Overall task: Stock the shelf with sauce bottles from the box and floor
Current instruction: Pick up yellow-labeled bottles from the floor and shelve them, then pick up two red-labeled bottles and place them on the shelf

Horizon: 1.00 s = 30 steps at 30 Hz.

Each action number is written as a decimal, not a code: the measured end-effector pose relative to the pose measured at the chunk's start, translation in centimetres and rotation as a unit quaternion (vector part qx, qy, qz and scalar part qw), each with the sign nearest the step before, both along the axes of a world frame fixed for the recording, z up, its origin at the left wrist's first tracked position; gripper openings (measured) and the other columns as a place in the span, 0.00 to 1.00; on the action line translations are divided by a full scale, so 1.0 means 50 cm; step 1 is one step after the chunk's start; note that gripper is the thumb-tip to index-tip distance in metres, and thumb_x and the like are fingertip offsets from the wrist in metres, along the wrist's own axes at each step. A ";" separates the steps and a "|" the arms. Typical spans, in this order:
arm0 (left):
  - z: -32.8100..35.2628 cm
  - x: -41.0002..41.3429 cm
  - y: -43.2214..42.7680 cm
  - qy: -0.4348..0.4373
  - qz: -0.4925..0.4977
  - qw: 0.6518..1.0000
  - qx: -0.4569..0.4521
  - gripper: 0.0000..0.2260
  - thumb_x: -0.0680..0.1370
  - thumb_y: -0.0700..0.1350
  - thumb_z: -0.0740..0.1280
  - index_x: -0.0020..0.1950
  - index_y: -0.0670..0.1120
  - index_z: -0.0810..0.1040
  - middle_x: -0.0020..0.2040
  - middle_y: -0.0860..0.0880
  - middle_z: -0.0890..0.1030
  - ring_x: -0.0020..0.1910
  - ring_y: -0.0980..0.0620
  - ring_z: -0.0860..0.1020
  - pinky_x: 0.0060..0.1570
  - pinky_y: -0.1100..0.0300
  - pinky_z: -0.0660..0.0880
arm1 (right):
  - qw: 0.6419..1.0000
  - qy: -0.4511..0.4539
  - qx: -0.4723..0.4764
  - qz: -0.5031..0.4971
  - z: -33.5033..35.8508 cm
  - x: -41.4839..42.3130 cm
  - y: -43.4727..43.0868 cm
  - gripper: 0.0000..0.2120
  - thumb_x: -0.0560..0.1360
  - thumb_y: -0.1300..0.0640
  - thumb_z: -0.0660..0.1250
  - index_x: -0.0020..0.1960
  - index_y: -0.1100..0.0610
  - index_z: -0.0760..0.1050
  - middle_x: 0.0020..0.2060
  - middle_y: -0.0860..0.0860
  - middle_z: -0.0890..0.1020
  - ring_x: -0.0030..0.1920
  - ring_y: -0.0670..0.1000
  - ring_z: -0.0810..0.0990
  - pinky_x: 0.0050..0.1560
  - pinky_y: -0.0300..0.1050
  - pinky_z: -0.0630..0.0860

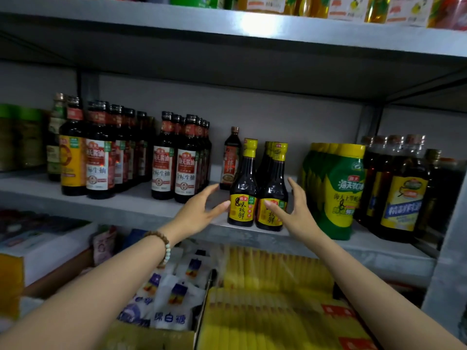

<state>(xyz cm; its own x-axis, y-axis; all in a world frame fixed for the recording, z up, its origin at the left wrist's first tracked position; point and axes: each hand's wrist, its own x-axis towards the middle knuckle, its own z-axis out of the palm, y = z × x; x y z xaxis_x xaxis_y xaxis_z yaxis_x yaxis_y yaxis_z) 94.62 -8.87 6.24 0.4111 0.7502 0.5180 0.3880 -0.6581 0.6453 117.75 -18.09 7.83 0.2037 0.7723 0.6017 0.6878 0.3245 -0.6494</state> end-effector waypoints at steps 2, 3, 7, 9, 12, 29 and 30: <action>-0.009 -0.031 -0.018 0.026 0.023 0.999 0.023 0.34 0.72 0.66 0.59 0.74 0.51 0.60 0.72 0.52 0.66 0.70 0.53 0.65 0.62 0.62 0.63 | 1.000 -0.014 0.019 -0.002 -0.003 -0.017 -0.022 0.40 0.73 0.47 0.68 0.76 0.52 0.50 0.76 0.49 0.53 0.75 0.47 0.52 0.73 0.42 0.52; -0.014 -0.047 -0.027 0.044 0.036 0.998 0.038 0.31 0.74 0.64 0.60 0.73 0.51 0.61 0.71 0.51 0.67 0.69 0.53 0.65 0.62 0.62 0.64 | 0.999 -0.024 0.031 -0.008 -0.006 -0.028 -0.032 0.38 0.74 0.49 0.68 0.76 0.53 0.51 0.76 0.51 0.54 0.76 0.48 0.52 0.74 0.45 0.52; -0.038 -0.117 -0.065 0.085 0.062 0.991 0.083 0.24 0.78 0.58 0.60 0.71 0.52 0.65 0.68 0.52 0.71 0.67 0.53 0.67 0.64 0.58 0.66 | 0.995 -0.079 0.055 -0.025 -0.028 -0.089 -0.067 0.36 0.74 0.52 0.69 0.76 0.55 0.55 0.75 0.52 0.56 0.76 0.50 0.53 0.75 0.51 0.53; -0.055 -0.159 -0.077 0.080 0.063 0.991 0.092 0.23 0.78 0.57 0.61 0.71 0.52 0.66 0.67 0.52 0.71 0.66 0.54 0.67 0.63 0.59 0.65 | 0.993 -0.106 0.049 -0.020 -0.045 -0.130 -0.079 0.36 0.74 0.50 0.69 0.76 0.52 0.55 0.76 0.50 0.56 0.76 0.49 0.52 0.75 0.51 0.53; -0.089 -0.240 -0.092 0.089 0.072 0.988 0.104 0.22 0.78 0.56 0.62 0.70 0.52 0.67 0.68 0.51 0.71 0.66 0.53 0.68 0.63 0.59 0.66 | 0.988 -0.155 0.016 -0.010 -0.083 -0.212 -0.087 0.36 0.74 0.46 0.67 0.76 0.49 0.54 0.76 0.47 0.53 0.77 0.48 0.48 0.75 0.51 0.51; -0.492 -0.951 -0.144 0.233 0.137 0.959 -0.086 0.23 0.77 0.53 0.64 0.71 0.47 0.67 0.67 0.47 0.72 0.66 0.47 0.70 0.60 0.55 0.69 | 0.939 -0.190 -0.268 0.101 -0.494 -0.883 -0.023 0.37 0.74 0.46 0.68 0.76 0.55 0.56 0.77 0.53 0.54 0.76 0.54 0.53 0.74 0.49 0.54; -0.520 -0.978 -0.144 0.240 0.143 0.954 -0.108 0.24 0.77 0.54 0.64 0.71 0.48 0.66 0.67 0.47 0.73 0.65 0.47 0.71 0.59 0.54 0.70 | 0.933 -0.188 -0.284 0.116 -0.526 -0.903 -0.015 0.37 0.74 0.45 0.68 0.76 0.54 0.55 0.77 0.53 0.54 0.76 0.54 0.53 0.74 0.50 0.55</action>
<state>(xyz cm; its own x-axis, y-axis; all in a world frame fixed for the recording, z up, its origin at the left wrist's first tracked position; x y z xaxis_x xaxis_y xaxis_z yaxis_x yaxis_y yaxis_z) 45.72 -16.06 -19.74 0.3243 0.9353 0.1415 0.8170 -0.3524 0.4565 72.58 -18.85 -18.46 -0.1510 0.9855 0.0770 0.8555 0.1693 -0.4894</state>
